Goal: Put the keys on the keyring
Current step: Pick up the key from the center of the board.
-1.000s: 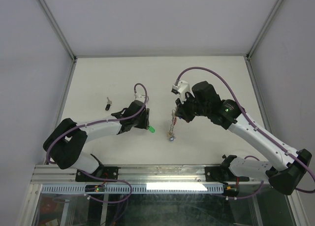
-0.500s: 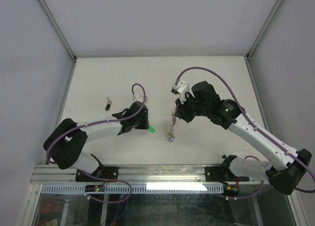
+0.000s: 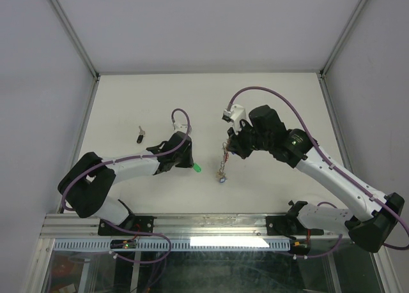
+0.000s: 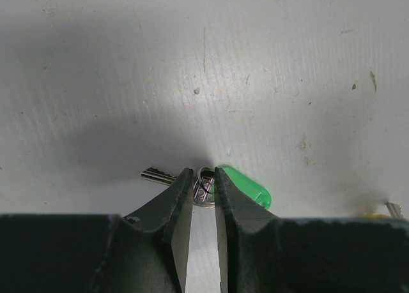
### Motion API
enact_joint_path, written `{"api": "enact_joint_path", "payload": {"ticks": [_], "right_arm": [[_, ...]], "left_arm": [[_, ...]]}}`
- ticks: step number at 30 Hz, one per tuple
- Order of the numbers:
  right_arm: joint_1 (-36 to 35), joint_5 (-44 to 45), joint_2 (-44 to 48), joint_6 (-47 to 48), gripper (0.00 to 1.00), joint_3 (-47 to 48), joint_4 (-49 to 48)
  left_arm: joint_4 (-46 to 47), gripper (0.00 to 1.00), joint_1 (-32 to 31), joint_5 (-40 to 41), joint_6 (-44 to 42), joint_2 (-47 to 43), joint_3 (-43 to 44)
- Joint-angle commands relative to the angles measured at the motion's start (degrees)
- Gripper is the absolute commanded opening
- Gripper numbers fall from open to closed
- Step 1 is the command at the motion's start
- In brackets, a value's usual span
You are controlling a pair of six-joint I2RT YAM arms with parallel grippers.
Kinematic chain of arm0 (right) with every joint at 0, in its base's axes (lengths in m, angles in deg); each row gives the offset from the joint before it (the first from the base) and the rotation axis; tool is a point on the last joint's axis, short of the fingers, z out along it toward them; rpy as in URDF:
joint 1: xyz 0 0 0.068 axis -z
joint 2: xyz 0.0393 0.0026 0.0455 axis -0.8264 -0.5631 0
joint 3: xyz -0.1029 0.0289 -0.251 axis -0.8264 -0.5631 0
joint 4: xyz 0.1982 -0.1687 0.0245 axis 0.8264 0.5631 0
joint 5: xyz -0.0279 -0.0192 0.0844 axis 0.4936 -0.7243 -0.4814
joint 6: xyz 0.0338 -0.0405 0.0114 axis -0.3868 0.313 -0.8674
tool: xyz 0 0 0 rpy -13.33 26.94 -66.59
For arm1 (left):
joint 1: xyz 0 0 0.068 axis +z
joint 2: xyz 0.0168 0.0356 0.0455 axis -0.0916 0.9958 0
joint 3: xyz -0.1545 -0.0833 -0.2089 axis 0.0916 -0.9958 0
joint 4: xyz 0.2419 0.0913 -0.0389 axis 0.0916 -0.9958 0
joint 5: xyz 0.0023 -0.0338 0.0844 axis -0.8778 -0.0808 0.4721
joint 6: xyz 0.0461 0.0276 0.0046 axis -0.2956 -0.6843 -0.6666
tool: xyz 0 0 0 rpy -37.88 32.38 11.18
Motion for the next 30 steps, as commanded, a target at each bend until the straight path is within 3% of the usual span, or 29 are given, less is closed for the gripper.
{"api": "enact_joint_path", "payload": {"ticks": [1,7,15,30], "right_arm": [[-0.25,-1.27,0.66,-0.84,0.0,0.42,-3.76],[-0.25,-1.24,0.75,-0.92,0.0,0.36,-3.72],[-0.21,-1.04,1.22,-1.01,0.0,0.18,-3.71],[-0.28,1.44,4.1,-1.74,0.0,-3.16,-8.87]], "left_arm": [[2.16,0.18,-0.53,-0.34,0.88,0.29,0.34],[2.46,0.14,-0.56,-0.48,0.88,0.44,0.45],[3.57,0.0,-0.57,-1.53,0.88,-0.43,0.43],[8.42,0.0,-0.57,-4.22,-4.7,-9.46,-1.7]]}}
